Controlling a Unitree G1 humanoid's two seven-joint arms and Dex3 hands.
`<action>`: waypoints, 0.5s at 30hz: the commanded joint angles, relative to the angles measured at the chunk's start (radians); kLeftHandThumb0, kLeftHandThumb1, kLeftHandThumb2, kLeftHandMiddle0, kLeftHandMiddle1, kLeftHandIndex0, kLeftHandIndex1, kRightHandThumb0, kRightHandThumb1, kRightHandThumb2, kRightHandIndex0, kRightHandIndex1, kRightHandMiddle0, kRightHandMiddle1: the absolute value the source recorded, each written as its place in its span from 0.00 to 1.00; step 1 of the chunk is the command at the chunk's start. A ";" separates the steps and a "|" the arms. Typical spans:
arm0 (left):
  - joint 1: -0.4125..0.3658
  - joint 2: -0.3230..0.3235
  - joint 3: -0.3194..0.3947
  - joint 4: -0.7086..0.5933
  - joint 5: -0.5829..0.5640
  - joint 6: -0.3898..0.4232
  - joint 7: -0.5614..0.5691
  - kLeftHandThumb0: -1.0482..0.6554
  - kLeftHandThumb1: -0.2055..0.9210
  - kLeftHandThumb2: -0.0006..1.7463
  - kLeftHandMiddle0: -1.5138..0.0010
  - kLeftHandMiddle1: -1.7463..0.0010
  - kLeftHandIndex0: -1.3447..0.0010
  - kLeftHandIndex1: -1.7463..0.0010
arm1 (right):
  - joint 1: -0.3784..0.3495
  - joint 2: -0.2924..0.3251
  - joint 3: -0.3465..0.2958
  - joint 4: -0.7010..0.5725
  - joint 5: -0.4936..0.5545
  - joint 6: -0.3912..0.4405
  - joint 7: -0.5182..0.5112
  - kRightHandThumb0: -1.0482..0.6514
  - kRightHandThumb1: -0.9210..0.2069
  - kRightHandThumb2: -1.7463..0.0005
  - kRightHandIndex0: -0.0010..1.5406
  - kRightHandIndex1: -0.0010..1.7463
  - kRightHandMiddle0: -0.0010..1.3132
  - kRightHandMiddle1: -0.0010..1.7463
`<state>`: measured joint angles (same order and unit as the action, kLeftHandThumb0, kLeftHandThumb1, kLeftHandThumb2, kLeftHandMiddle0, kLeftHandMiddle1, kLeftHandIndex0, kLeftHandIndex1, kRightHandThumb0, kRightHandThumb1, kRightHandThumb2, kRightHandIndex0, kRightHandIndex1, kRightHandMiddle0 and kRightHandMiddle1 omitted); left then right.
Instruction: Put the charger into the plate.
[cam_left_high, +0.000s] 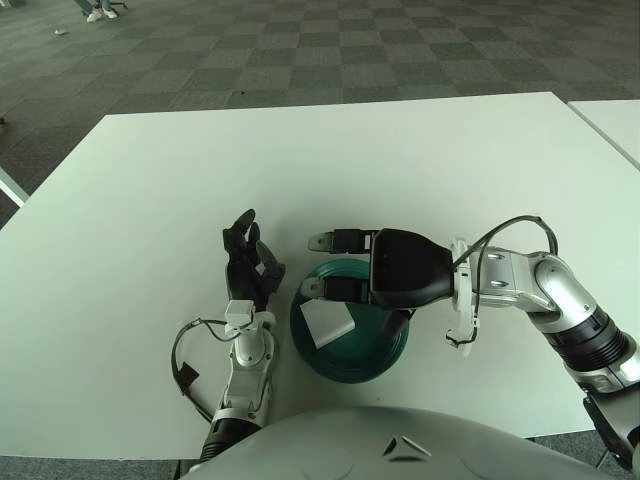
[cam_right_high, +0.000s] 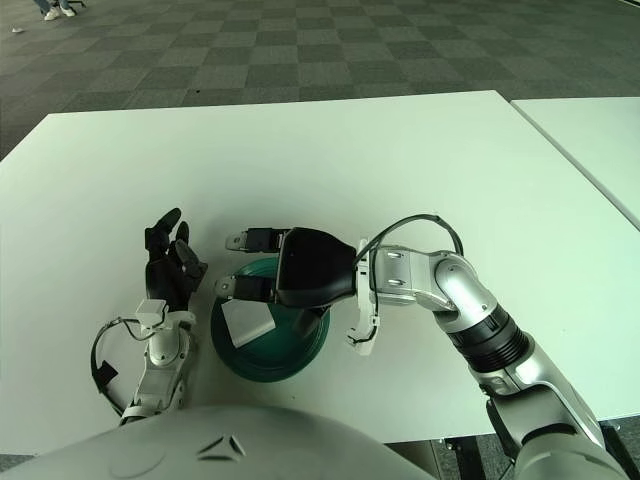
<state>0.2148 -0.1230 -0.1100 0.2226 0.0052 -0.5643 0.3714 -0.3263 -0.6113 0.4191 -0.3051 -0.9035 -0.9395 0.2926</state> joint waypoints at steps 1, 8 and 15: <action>0.049 -0.169 -0.024 0.145 -0.031 -0.042 0.021 0.22 1.00 0.60 0.73 0.96 1.00 0.48 | 0.011 0.009 -0.004 0.011 -0.003 -0.003 -0.023 0.00 0.00 0.43 0.00 0.00 0.00 0.00; 0.048 -0.126 -0.029 0.119 -0.049 0.017 -0.018 0.22 1.00 0.59 0.76 0.98 1.00 0.52 | 0.017 0.009 -0.006 0.019 0.011 -0.002 -0.022 0.00 0.00 0.43 0.00 0.00 0.00 0.00; 0.145 -0.144 -0.094 0.046 -0.089 -0.032 -0.078 0.21 1.00 0.59 0.80 1.00 1.00 0.58 | -0.021 0.009 -0.064 0.151 0.119 0.021 -0.071 0.00 0.00 0.42 0.00 0.00 0.00 0.00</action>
<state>0.2136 -0.1214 -0.1351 0.2200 -0.0372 -0.5511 0.3172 -0.3123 -0.6043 0.4134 -0.2484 -0.8546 -0.9409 0.2659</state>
